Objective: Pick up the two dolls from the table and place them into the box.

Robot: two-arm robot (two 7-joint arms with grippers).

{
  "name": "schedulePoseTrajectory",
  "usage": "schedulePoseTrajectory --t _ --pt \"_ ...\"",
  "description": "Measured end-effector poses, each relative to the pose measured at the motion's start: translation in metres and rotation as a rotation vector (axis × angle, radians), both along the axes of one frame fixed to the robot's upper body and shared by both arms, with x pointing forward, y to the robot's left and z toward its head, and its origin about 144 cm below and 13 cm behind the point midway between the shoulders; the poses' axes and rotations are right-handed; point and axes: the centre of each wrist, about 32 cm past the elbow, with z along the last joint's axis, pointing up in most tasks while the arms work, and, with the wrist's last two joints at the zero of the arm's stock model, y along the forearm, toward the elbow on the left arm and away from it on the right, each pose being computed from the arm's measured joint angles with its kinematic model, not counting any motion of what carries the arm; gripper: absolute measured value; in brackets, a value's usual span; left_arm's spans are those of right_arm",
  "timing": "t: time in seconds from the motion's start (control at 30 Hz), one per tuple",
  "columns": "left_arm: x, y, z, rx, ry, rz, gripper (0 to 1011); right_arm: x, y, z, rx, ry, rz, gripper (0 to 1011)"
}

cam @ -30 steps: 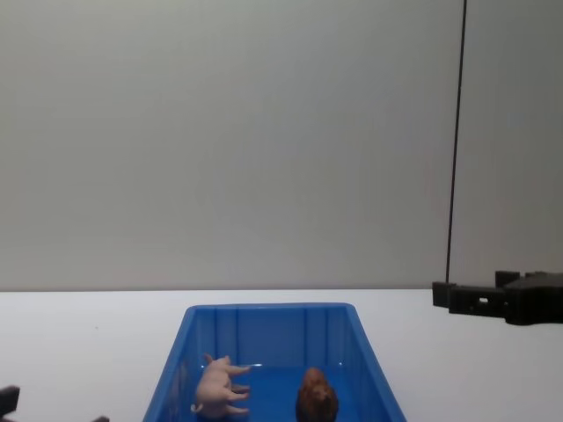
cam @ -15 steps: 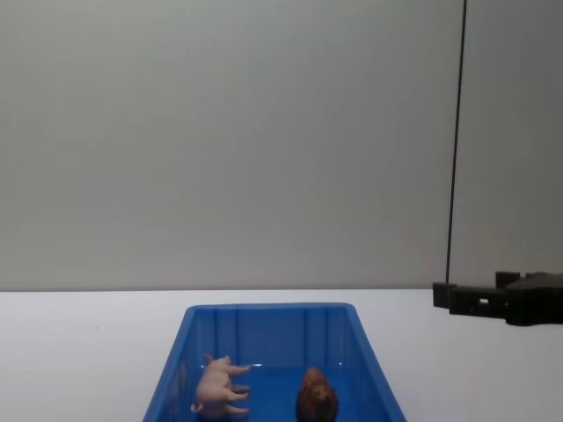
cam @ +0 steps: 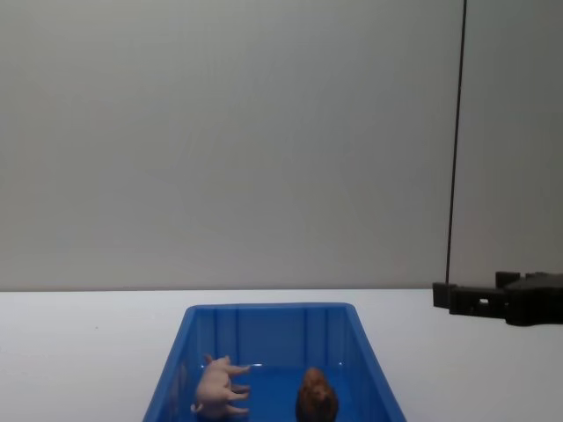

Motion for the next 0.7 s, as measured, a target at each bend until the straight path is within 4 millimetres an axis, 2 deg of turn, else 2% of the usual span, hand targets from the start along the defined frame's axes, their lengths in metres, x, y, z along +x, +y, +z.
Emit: schedulePoseTrajectory --t 0.2,0.43,0.7 --pt "0.006 0.002 0.008 0.015 -0.030 -0.011 528 0.000 0.000 0.000 0.000 0.000 0.000 1001" --pt "0.021 0.003 0.030 0.048 -0.108 -0.045 478 0.000 0.000 0.000 0.000 0.000 0.000 1001" --pt "0.041 -0.007 0.055 0.071 -0.197 -0.111 431 0.000 0.000 0.000 0.000 0.000 0.000 1001"
